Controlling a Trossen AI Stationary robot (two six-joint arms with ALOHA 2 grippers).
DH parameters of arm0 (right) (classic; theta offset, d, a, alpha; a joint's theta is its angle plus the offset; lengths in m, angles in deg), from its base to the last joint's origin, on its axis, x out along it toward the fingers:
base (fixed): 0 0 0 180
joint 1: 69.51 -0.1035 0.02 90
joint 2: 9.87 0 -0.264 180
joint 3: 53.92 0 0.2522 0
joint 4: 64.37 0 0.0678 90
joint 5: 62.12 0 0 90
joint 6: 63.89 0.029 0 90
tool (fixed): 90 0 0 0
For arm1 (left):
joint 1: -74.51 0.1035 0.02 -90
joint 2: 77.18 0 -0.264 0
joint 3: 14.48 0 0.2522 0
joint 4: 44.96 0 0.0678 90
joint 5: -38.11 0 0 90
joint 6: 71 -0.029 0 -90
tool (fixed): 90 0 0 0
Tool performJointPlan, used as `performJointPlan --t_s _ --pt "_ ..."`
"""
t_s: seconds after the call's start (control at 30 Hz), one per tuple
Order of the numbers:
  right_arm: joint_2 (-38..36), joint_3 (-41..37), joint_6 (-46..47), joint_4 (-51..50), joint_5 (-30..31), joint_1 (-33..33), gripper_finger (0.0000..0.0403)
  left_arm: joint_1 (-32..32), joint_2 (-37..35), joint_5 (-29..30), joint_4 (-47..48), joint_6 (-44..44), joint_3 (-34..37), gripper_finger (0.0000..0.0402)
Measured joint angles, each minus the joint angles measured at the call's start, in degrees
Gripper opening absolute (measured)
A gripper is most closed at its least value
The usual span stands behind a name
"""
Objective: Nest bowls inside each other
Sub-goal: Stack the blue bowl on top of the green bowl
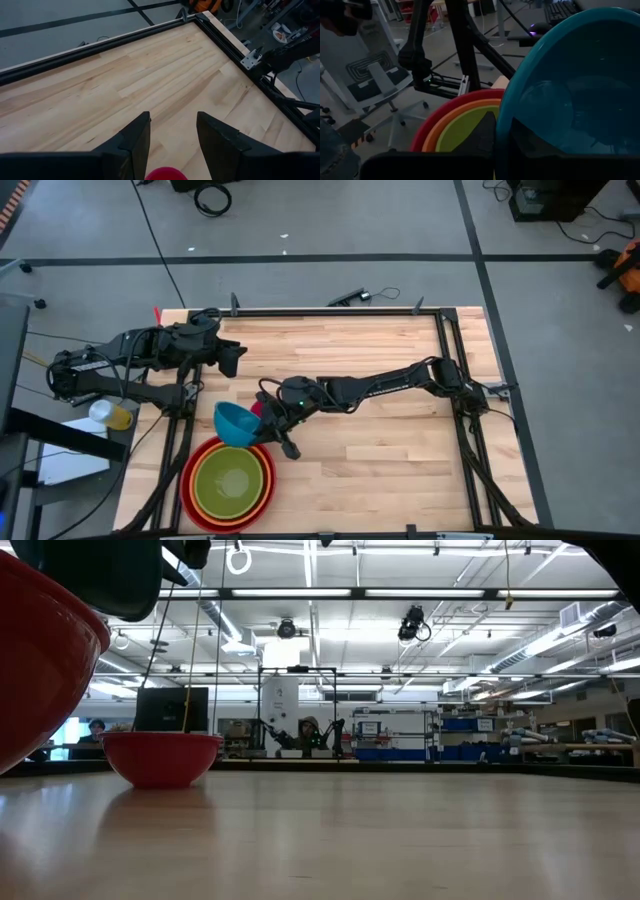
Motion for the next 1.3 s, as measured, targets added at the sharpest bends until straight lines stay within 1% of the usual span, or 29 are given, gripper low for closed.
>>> performJointPlan --t_s 0.3,0.67,1.3 --pt "0.0 0.0 0.0 -0.4 -0.2 0.0 0.0023 0.0 0.0 0.0 0.0 1.1 0.0 0.0162" --pt "0.0 0.0 0.0 -4.7 -1.1 -0.1 0.0023 0.0 0.0 0.0 0.0 2.0 0.0 0.0162" --pt "0.0 0.0 0.0 -5.2 -1.8 -0.1 0.0023 0.0 0.0 0.0 0.0 2.2 0.0 0.0162"
